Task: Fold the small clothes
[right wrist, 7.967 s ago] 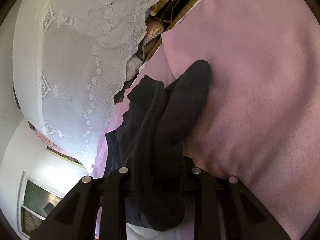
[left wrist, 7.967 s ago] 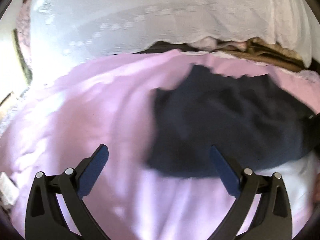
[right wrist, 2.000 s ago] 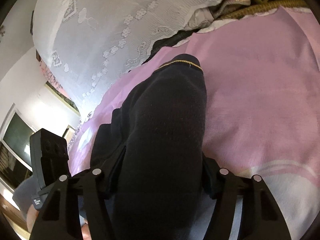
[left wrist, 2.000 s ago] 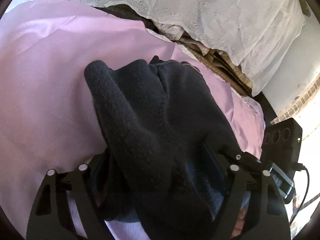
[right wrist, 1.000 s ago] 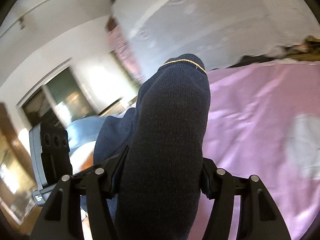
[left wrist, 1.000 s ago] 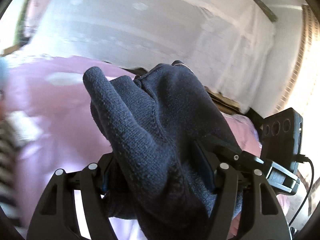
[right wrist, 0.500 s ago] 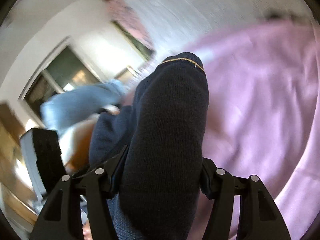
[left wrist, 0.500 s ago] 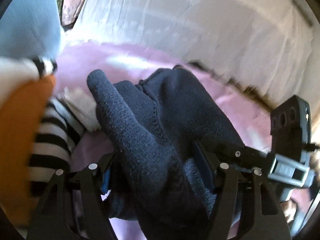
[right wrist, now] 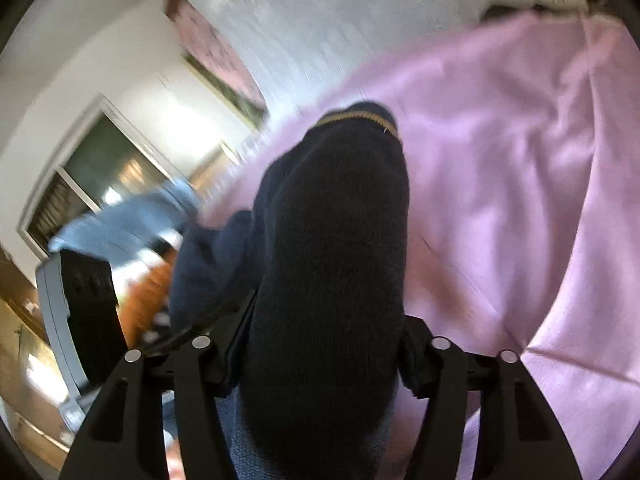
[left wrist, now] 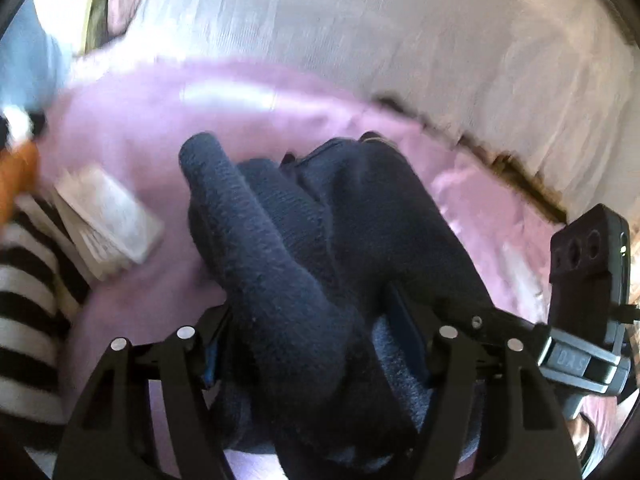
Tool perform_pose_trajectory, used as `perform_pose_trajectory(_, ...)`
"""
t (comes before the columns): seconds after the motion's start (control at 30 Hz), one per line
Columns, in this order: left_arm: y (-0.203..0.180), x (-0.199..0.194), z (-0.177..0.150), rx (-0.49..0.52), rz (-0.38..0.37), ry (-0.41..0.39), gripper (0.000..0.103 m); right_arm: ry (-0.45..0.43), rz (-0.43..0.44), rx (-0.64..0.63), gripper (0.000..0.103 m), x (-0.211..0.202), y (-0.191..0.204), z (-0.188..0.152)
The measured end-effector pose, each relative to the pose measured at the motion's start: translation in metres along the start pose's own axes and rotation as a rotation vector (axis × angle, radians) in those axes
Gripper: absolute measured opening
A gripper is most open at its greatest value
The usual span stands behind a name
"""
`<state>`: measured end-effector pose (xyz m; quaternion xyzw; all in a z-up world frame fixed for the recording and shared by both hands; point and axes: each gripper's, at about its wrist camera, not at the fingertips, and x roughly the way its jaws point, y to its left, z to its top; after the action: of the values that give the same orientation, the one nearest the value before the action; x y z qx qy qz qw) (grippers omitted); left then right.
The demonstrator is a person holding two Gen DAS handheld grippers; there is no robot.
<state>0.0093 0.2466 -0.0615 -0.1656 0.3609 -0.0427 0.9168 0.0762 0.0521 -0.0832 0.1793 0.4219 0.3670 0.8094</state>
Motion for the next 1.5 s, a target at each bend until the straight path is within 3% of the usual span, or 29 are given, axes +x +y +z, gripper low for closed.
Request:
perform_pose_trajectory(0.03,0.008,0.009,0.001,-0.051,-0.013,0.042,0.088,0.009,0.025,0.048,0.071,0.003,-0.016,-0.001)
perform_pose_trajectory(0.07,0.015,0.010,0.002,-0.087,-0.033,0.053,0.095,-0.009,0.060,0.081,0.071,0.001,-0.024,-0.002)
perform_pose_trajectory(0.13,0.018,0.005,-0.001,-0.099,-0.028,0.042,0.095,-0.042,-0.006,0.030,0.080,-0.011,-0.012,-0.002)
perform_pose_trajectory(0.23,0.013,-0.014,-0.013,-0.078,0.071,-0.007,0.096,-0.172,-0.166,-0.135,0.098,-0.037,0.017,-0.012)
perform_pose_trajectory(0.33,-0.007,-0.040,-0.033,0.017,0.106,-0.051,0.095,-0.275,-0.294,-0.250,0.100,-0.060,0.037,-0.024)
perform_pose_trajectory(0.4,-0.026,-0.051,-0.047,0.101,0.172,-0.078,0.096,-0.303,-0.376,-0.278,0.100,-0.066,0.044,-0.035)
perform_pose_trajectory(0.43,-0.040,-0.061,-0.059,0.154,0.269,-0.121,0.099,-0.293,-0.399,-0.282,0.100,-0.069,0.044,-0.044)
perform_pose_trajectory(0.5,-0.058,-0.077,-0.079,0.223,0.388,-0.215,0.099,-0.262,-0.420,-0.275,0.100,-0.071,0.047,-0.056)
perform_pose_trajectory(0.6,-0.077,-0.097,-0.105,0.283,0.459,-0.295,0.099,-0.224,-0.429,-0.256,0.100,-0.083,0.046,-0.075)
perform_pose_trajectory(0.7,-0.081,-0.107,-0.108,0.252,0.448,-0.280,0.099,-0.249,-0.393,-0.252,0.100,-0.101,0.048,-0.088)
perform_pose_trajectory(0.77,-0.075,-0.113,-0.100,0.189,0.437,-0.253,0.099,-0.309,-0.376,-0.265,0.100,-0.116,0.053,-0.096)
perform_pose_trajectory(0.87,-0.062,-0.121,-0.093,0.104,0.417,-0.217,0.099,-0.363,-0.397,-0.296,0.100,-0.134,0.057,-0.102)
perform_pose_trajectory(1.3,-0.051,-0.118,-0.103,0.069,0.432,-0.193,0.099,-0.211,-0.442,-0.360,0.100,-0.106,0.061,-0.105)
perform_pose_trajectory(1.5,-0.056,-0.120,-0.103,0.103,0.458,-0.202,0.099,-0.237,-0.452,-0.375,0.100,-0.107,0.070,-0.107)
